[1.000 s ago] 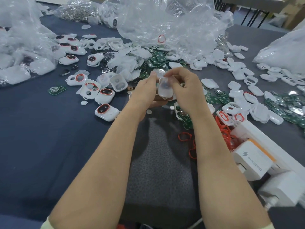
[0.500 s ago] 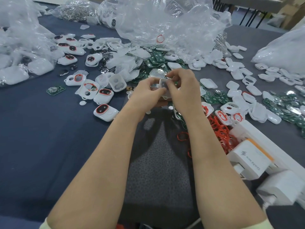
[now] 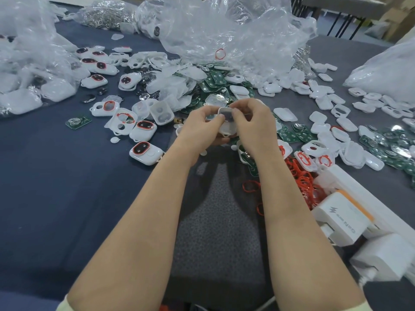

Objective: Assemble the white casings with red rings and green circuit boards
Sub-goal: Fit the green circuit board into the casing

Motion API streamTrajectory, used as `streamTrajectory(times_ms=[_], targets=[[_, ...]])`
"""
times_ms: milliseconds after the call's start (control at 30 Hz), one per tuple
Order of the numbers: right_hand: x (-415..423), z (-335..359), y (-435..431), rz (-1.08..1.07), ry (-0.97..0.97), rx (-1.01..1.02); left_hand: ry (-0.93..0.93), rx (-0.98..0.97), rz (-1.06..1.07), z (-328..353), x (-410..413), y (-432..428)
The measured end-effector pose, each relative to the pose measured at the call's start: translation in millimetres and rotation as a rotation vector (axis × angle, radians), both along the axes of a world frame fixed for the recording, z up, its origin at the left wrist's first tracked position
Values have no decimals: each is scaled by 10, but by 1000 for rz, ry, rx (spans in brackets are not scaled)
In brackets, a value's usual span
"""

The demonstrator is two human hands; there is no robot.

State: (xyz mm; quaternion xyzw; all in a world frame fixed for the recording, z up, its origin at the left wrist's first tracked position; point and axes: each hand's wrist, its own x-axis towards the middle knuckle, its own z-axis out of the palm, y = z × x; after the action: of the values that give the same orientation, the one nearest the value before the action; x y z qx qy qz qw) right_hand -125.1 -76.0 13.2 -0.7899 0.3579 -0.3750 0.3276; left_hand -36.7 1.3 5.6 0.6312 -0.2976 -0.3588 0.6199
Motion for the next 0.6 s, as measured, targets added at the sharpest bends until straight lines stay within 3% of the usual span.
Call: streamTrajectory(times_ms=[500,600], targets=[[-10,26,28,0,-32,88,-29,-63,48,7,-11,31],[4,22,49,-23,-73,92,-5,-89,164,11,44,27]])
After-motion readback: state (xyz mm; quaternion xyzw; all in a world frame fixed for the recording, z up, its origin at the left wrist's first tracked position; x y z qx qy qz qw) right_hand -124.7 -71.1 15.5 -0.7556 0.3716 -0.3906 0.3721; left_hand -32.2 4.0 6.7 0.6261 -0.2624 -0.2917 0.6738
